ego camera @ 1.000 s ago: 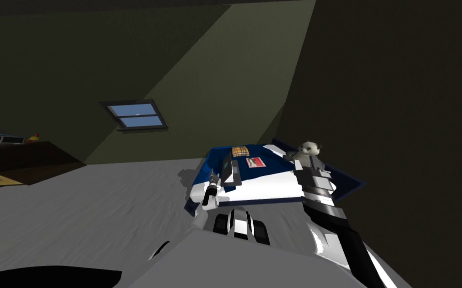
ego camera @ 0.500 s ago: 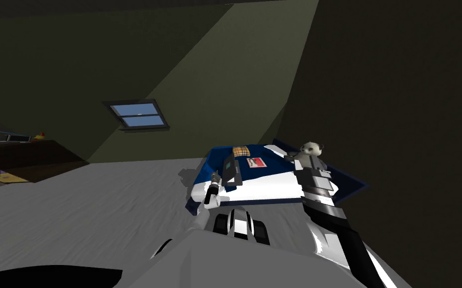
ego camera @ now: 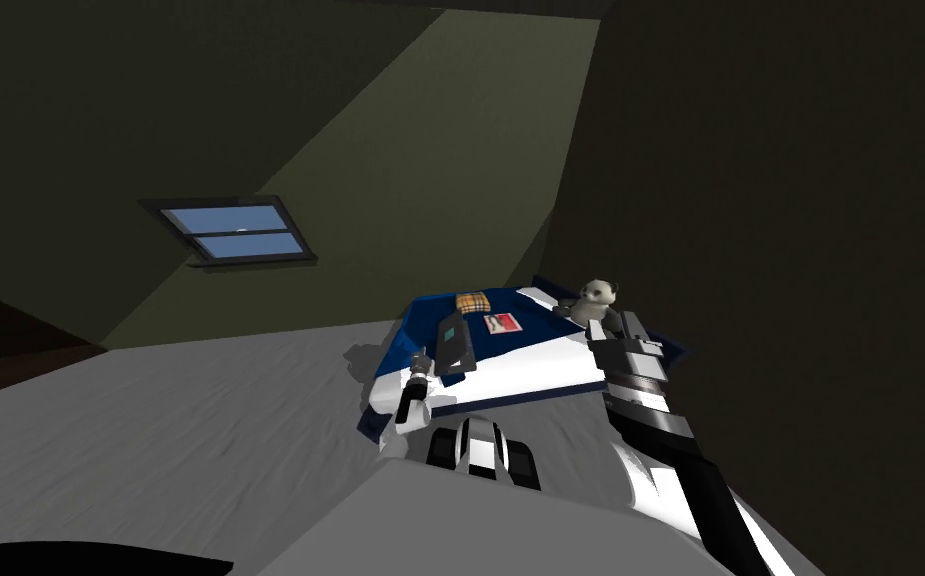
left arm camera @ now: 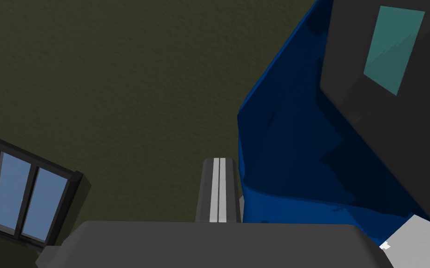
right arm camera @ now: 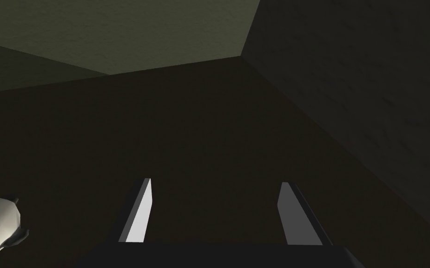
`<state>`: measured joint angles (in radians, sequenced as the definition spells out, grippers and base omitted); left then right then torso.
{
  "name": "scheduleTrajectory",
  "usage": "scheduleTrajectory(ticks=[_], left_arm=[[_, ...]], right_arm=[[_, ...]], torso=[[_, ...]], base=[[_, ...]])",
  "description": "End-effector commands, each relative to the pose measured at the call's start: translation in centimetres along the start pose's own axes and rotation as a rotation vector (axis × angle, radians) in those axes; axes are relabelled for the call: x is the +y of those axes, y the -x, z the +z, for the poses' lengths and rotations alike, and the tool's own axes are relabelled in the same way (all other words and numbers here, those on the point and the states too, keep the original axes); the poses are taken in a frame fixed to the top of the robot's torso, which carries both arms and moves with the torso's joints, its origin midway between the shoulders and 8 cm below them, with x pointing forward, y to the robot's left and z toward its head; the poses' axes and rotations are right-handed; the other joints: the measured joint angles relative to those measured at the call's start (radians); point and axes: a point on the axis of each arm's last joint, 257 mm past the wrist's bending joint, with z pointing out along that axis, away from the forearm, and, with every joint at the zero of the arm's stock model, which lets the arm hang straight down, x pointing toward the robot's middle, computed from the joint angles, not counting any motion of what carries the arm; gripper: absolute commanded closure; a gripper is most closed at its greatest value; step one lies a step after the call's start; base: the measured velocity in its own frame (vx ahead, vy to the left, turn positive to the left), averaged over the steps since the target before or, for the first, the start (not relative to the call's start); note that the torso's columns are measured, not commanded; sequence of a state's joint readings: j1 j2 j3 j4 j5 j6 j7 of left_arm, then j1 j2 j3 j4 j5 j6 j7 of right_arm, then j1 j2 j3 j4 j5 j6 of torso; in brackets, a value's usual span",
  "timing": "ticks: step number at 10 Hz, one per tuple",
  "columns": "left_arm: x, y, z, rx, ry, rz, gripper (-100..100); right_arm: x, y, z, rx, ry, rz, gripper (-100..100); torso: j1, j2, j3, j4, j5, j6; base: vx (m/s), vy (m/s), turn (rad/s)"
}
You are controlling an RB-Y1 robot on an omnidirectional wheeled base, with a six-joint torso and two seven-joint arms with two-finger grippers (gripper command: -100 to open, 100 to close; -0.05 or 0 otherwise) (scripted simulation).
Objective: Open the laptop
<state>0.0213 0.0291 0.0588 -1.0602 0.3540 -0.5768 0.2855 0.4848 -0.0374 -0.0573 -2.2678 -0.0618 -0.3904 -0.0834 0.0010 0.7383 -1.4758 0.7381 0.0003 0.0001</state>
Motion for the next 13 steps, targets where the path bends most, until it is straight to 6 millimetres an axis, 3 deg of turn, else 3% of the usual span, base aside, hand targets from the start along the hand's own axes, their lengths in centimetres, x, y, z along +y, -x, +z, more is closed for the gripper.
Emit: scheduleTrajectory(ticks=[1,2,3,11,12,13], left_arm=[[-1.8,2.7,-1.7,-0.040,-0.026,0.004,100],[-1.9,3.0,-2.0,-0.044,-0.027,0.006,100],[-2.4,1.8,-0.3,-0.031,-0.019,0.004,-100],[-5.3,-1.8,5.1,0.008,0.005,0.003,-100],[-5.1,-1.6,4.7,0.006,0.000,0.003,-100],[-5.1,-1.7,4.8,0.006,0.003,0.003,0]], right_arm=[[0.0,0.0,0.0,0.000,0.000,0.000,0],[0.0,0.0,0.0,0.000,0.000,0.000,0],[0.0,0.0,0.0,0.000,0.000,0.000,0],[0.0,0.0,0.0,0.000,0.000,0.000,0],[0.0,0.0,0.0,0.000,0.000,0.000,0],[0.0,0.0,0.0,0.000,0.000,0.000,0]], torso=[[-0.001,0.000,0.000,0.000,0.000,0.000],[-0.002,-0.001,0.000,0.000,0.000,0.000],[-0.001,-0.001,0.000,0.000,0.000,-0.001],[-0.001,-0.001,-0.001,0.000,0.000,0.000],[-0.001,-0.001,0.000,0.000,0.000,0.000],[0.000,-0.001,-0.001,0.000,0.000,0.000]], base=[[0.015,-0.023,-0.232],[0.010,-0.016,-0.036],[-0.035,-0.024,0.080],[-0.054,-0.025,0.058],[-0.019,-0.008,0.009],[0.000,0.000,0.000]])
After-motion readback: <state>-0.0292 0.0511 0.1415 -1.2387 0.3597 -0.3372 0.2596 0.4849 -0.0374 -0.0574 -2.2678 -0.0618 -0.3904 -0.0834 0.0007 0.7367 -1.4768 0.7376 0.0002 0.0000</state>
